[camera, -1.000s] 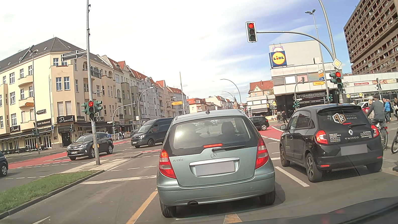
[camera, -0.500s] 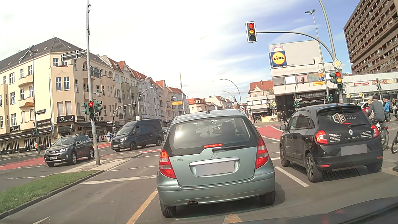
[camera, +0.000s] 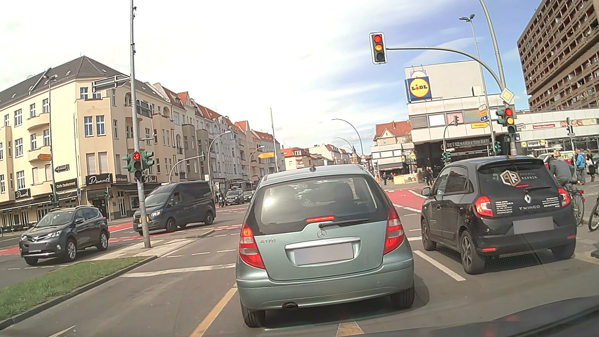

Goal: Follow the waypoints while adhering to traffic rules and regulations

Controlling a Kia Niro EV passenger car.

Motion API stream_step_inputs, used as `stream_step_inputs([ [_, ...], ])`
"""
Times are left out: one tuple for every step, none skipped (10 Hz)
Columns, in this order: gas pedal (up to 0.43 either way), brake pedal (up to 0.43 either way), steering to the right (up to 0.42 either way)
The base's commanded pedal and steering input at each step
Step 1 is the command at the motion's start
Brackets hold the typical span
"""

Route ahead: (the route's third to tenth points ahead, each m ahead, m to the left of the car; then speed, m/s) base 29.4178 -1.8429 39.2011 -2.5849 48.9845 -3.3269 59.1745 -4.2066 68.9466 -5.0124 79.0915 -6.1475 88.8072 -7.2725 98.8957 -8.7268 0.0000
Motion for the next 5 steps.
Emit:
stream_step_inputs([
  [0.000,0.396,-0.002],
  [0.000,0.396,-0.002],
  [0.000,0.396,-0.002],
  [0.000,0.396,-0.002],
  [0.000,0.396,-0.002],
])
